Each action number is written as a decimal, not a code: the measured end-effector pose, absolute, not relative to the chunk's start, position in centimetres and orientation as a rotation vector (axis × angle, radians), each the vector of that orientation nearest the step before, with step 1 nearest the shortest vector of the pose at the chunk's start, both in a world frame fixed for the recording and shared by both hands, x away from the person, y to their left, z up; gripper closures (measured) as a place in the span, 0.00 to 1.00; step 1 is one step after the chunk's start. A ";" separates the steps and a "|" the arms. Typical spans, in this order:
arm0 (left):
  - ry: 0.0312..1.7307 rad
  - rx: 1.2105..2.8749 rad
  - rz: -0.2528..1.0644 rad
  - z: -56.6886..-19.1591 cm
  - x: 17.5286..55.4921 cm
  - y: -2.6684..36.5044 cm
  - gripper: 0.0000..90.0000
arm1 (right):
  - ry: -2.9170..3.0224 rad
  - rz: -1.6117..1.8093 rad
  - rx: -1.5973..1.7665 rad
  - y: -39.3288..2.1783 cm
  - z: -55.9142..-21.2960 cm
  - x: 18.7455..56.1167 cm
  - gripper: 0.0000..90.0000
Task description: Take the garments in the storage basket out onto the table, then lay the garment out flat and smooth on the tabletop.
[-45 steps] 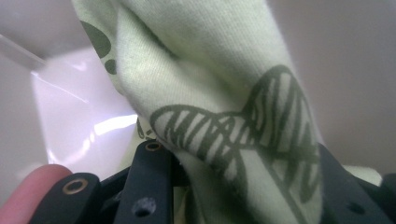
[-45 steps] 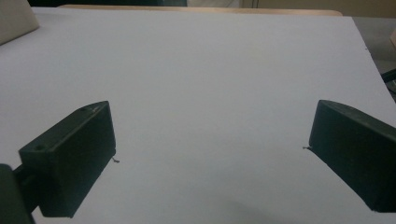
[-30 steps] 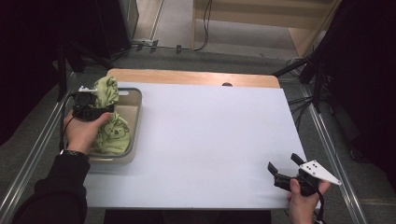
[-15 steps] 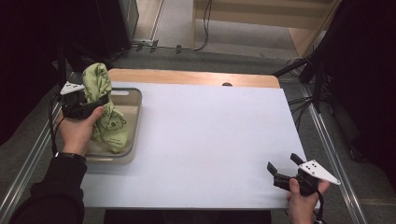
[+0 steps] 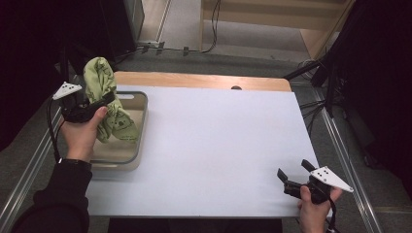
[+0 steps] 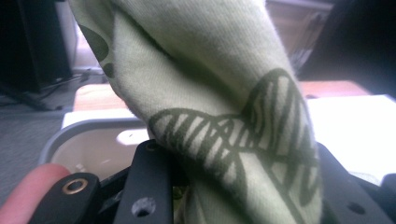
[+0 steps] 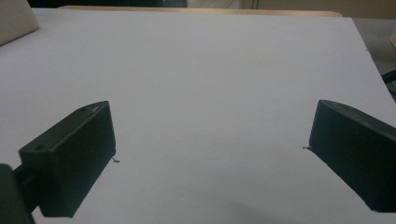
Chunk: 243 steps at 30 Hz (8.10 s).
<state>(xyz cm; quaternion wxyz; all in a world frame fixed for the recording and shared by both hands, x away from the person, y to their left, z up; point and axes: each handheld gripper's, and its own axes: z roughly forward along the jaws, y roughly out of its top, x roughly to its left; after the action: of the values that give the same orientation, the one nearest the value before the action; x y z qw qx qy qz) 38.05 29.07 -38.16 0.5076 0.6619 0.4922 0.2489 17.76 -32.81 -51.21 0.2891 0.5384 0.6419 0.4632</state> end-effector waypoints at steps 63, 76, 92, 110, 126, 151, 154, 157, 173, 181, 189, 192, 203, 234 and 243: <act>0.871 1.709 0.362 -35.4 33.6 15.6 0.70 | 1.709 1.244 1.433 -32.9 -51.2 17.7 0.00; 0.840 1.744 0.290 -37.3 32.7 13.1 0.69 | 1.713 1.244 1.430 -32.8 -51.2 17.8 0.00; 0.822 1.814 0.233 -40.5 31.5 10.1 0.69 | 1.721 1.240 1.424 -32.7 -51.3 17.8 0.00; 0.816 1.893 0.148 -44.4 30.7 7.4 0.68 | 1.726 1.239 1.417 -32.5 -51.3 17.8 0.00; 0.770 2.033 0.097 -47.0 30.0 4.2 0.66 | 1.729 1.236 1.414 -32.5 -51.3 17.9 0.00; 0.830 2.049 0.103 -47.5 29.8 2.9 0.20 | 1.734 1.235 1.417 -32.5 -51.4 17.9 0.00; 0.814 2.022 0.118 -46.9 29.6 3.3 0.10 | 1.734 1.236 1.417 -32.5 -51.4 17.9 0.00; 0.802 2.005 0.140 -46.2 29.4 4.0 0.07 | 1.735 1.236 1.414 -32.4 -51.4 17.9 0.00; 0.793 1.938 0.155 -47.0 27.5 9.2 0.00 | 1.764 1.260 1.367 -30.7 -50.5 17.7 0.00; 0.796 1.906 0.165 -48.2 25.4 11.0 0.00 | 1.799 1.301 1.346 -28.5 -50.1 17.7 0.00; 0.795 1.937 0.211 -48.4 24.3 12.1 0.00 | 1.864 1.367 1.323 -24.9 -50.0 18.2 0.00; 0.796 1.961 0.211 -48.9 24.3 11.8 0.00 | 1.882 1.378 1.311 -23.1 -50.0 18.5 0.00; 0.801 1.932 0.240 -48.9 23.9 11.8 0.15 | 2.037 1.446 1.326 -17.3 -51.2 20.2 0.00; 0.765 1.954 0.270 -48.3 23.5 12.2 1.00 | 2.155 1.324 1.263 -18.1 -50.7 20.3 0.89; 0.807 1.905 0.295 -47.6 23.8 13.6 1.00 | 2.030 1.336 1.295 -22.6 -49.3 19.8 0.90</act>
<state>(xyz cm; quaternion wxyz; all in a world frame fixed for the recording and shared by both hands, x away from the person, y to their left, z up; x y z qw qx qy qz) 23.81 13.62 -47.56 0.5021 0.7882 0.3342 0.1223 19.81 -22.55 -49.33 0.1927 0.4615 0.7234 0.4760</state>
